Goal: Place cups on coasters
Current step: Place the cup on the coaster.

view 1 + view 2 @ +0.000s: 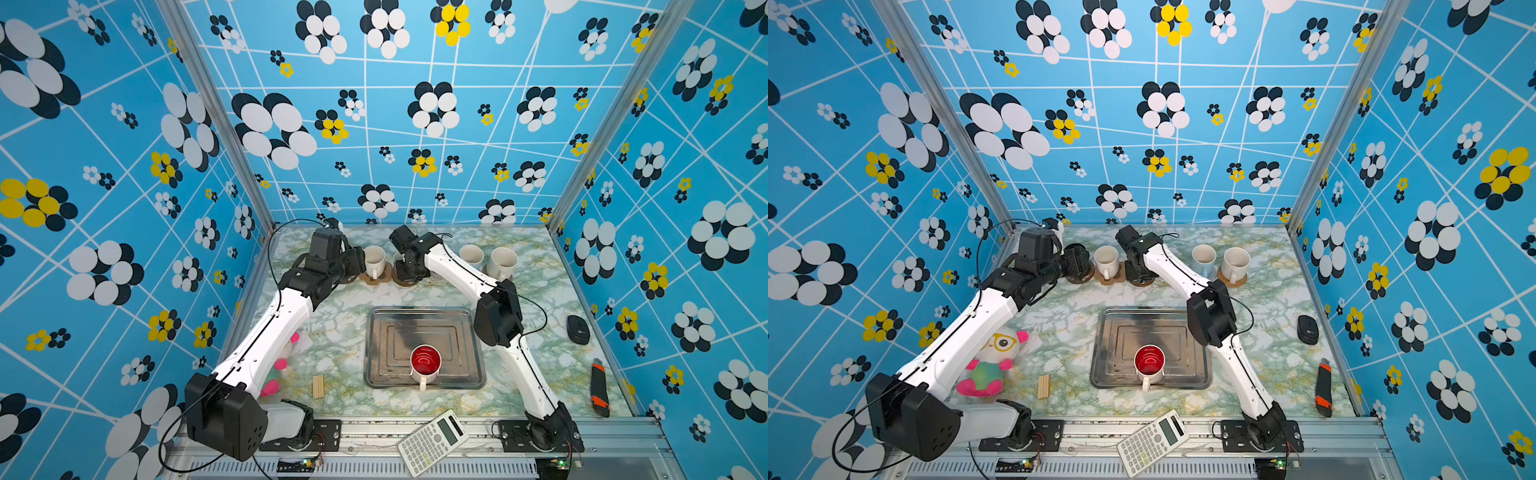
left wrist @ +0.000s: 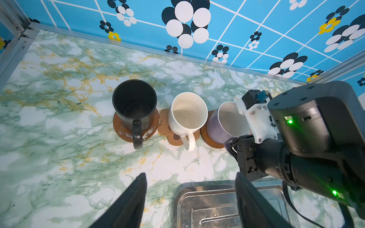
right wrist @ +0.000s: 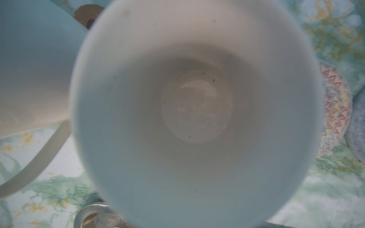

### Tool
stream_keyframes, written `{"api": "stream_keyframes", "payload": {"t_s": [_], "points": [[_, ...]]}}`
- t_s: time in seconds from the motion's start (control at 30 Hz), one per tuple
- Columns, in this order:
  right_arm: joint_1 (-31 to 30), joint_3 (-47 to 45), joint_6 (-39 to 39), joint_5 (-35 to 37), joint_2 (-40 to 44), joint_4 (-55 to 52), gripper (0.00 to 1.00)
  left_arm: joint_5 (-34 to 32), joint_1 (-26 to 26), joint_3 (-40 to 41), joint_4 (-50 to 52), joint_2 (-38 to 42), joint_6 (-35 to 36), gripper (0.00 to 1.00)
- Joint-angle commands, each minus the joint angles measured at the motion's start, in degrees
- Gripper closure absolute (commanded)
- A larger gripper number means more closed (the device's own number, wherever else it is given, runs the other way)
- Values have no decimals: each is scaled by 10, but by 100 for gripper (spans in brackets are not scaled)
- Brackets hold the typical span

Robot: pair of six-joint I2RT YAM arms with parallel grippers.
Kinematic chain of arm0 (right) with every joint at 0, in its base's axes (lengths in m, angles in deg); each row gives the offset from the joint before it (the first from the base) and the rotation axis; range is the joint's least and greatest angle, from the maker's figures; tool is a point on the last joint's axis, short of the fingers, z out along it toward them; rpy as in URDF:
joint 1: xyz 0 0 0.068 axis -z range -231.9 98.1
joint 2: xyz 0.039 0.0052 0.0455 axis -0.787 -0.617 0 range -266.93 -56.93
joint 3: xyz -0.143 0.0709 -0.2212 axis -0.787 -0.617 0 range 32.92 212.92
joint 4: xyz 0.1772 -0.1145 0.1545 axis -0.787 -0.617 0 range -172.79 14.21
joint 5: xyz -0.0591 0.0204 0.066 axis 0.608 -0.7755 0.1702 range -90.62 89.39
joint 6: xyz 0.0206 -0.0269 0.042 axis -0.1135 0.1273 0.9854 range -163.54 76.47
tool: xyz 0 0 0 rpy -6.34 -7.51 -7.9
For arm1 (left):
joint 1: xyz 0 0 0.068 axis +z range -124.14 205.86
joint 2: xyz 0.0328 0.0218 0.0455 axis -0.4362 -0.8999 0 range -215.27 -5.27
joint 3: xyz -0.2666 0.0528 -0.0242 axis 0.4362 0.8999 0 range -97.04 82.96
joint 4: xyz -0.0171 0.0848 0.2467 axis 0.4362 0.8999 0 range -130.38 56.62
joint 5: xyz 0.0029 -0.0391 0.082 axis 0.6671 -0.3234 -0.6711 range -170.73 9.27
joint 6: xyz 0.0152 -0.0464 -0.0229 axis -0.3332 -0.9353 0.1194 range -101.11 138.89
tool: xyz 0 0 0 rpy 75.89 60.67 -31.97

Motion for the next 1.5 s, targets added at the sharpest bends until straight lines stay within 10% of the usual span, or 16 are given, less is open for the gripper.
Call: {"api": "stream_keyframes", "payload": {"t_s": [0.0,1.47], "points": [[5,2,12,0,-6,17,100,10,5,4,-2,4,-5,28],[2,-98,24,17,108,32,42,5,5,12,11,30,-12,29]]}}
